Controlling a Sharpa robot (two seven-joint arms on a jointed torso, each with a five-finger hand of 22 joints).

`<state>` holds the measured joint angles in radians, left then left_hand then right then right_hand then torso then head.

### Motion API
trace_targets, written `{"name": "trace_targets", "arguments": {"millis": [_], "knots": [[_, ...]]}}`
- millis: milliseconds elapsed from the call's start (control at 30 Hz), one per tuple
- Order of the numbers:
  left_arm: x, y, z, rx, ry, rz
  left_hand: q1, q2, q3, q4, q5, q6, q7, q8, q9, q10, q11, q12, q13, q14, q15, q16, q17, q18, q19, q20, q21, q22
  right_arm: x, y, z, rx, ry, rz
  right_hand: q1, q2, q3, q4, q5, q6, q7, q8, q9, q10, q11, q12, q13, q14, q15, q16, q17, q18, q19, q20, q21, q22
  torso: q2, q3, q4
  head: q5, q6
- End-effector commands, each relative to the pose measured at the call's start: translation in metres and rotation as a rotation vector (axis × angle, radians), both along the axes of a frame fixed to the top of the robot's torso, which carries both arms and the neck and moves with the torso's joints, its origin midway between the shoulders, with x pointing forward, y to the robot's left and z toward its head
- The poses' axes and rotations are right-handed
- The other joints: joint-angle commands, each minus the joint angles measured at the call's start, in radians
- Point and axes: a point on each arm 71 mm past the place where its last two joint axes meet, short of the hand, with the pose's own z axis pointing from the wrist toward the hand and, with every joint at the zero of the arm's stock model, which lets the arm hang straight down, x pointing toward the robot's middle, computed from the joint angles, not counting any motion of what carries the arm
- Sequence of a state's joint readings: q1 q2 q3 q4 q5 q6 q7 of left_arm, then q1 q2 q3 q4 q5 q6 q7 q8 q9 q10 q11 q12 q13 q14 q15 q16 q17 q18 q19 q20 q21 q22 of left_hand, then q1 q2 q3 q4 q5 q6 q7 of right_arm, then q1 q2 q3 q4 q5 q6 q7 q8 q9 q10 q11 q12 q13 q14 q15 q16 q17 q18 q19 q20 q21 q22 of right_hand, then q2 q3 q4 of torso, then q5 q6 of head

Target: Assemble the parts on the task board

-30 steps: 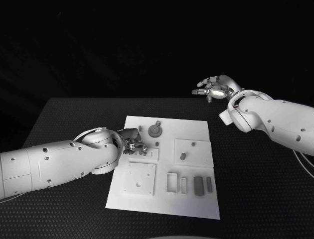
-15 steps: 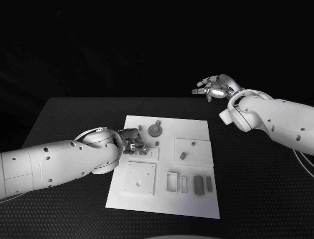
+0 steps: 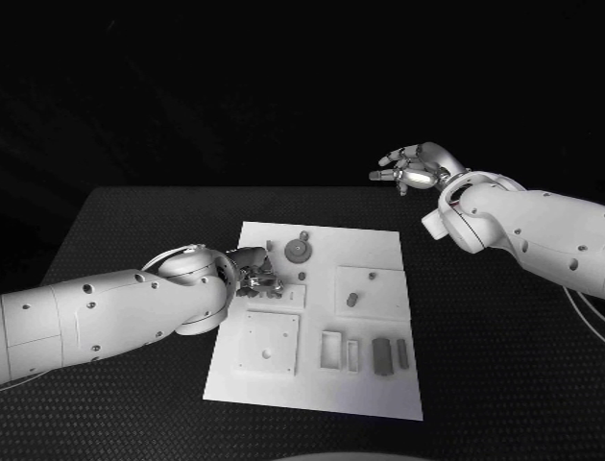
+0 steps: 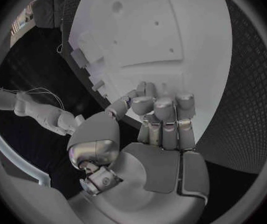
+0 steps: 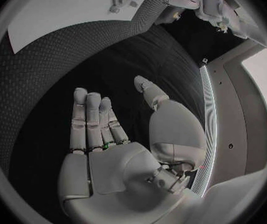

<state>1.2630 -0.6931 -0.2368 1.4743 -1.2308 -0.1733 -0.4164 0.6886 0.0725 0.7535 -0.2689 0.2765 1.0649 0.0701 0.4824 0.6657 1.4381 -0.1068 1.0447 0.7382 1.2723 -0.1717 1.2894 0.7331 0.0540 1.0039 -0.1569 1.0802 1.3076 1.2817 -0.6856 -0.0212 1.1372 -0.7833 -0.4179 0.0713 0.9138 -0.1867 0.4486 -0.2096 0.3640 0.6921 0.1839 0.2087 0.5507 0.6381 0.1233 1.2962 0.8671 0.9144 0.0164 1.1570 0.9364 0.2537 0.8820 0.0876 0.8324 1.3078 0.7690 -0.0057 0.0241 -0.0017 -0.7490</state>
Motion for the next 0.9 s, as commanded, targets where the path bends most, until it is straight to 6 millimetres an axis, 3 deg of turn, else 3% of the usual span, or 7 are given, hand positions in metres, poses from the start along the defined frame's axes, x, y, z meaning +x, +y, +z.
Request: {"name": "trace_targets", "arguments": {"millis": [33,300,667,900], "knots": [[-0.0033,-0.0013,-0.0052,0.034,0.035,-0.029,0.017,0.014,0.006,0.001,0.007,0.172,-0.101,0.002,0.002,-0.032,-0.033,0.006,-0.001,0.013,-0.022,0.006,-0.001,0.019,0.003,-0.115,0.006,0.014,-0.0004,0.0011,-0.0007,0.000,0.004,0.015,-0.004,0.005,-0.003,-0.001,0.004,0.005,0.044,0.005,-0.002,-0.007,-0.003,0.004,-0.001,-0.006,-0.001,0.006,-0.001,0.008,0.001,0.006,-0.006,0.018,0.000,0.0000,-0.0008,0.002,-0.001],[-0.0043,-0.0015,-0.0063,0.056,0.044,-0.043,0.020,0.012,0.007,-0.002,0.008,0.171,-0.100,0.002,0.001,-0.032,-0.033,0.007,-0.002,0.013,-0.021,0.006,-0.002,0.018,0.002,-0.114,0.006,0.014,-0.0008,0.0020,-0.0013,0.001,0.006,0.018,-0.005,0.005,-0.003,-0.001,0.004,0.005,0.044,0.005,-0.002,-0.007,-0.003,0.005,-0.002,-0.006,-0.001,0.006,-0.002,0.008,0.001,0.006,-0.007,0.018,0.000,-0.0003,-0.0005,0.002,-0.002],[-0.0055,-0.0043,-0.0071,0.078,0.049,-0.069,0.027,-0.003,0.007,-0.009,0.052,0.176,-0.100,0.006,-0.002,-0.031,-0.032,0.014,-0.005,0.011,-0.017,0.013,-0.006,0.017,0.000,-0.113,0.009,0.015,-0.0009,0.0022,-0.0017,0.000,0.008,0.019,-0.006,0.005,-0.003,0.000,0.004,0.005,0.044,0.005,-0.003,-0.008,-0.003,0.006,-0.004,-0.006,-0.001,0.007,-0.003,0.008,0.001,0.006,-0.007,0.018,0.000,0.0003,-0.0006,0.002,-0.002],[-0.0049,-0.0074,-0.0066,0.067,0.044,-0.072,0.023,-0.009,0.001,-0.005,0.061,0.178,-0.100,0.007,-0.003,-0.031,-0.032,0.017,-0.005,0.011,-0.016,0.015,-0.007,0.016,0.000,-0.112,0.009,0.014,-0.0009,0.0038,-0.0017,0.001,0.009,0.022,-0.006,0.005,-0.004,0.000,0.004,0.005,0.044,0.006,-0.003,-0.008,-0.003,0.007,-0.005,-0.007,-0.001,0.007,-0.004,0.008,0.001,0.006,-0.007,0.018,0.000,0.0005,-0.0009,0.004,-0.001]]}}
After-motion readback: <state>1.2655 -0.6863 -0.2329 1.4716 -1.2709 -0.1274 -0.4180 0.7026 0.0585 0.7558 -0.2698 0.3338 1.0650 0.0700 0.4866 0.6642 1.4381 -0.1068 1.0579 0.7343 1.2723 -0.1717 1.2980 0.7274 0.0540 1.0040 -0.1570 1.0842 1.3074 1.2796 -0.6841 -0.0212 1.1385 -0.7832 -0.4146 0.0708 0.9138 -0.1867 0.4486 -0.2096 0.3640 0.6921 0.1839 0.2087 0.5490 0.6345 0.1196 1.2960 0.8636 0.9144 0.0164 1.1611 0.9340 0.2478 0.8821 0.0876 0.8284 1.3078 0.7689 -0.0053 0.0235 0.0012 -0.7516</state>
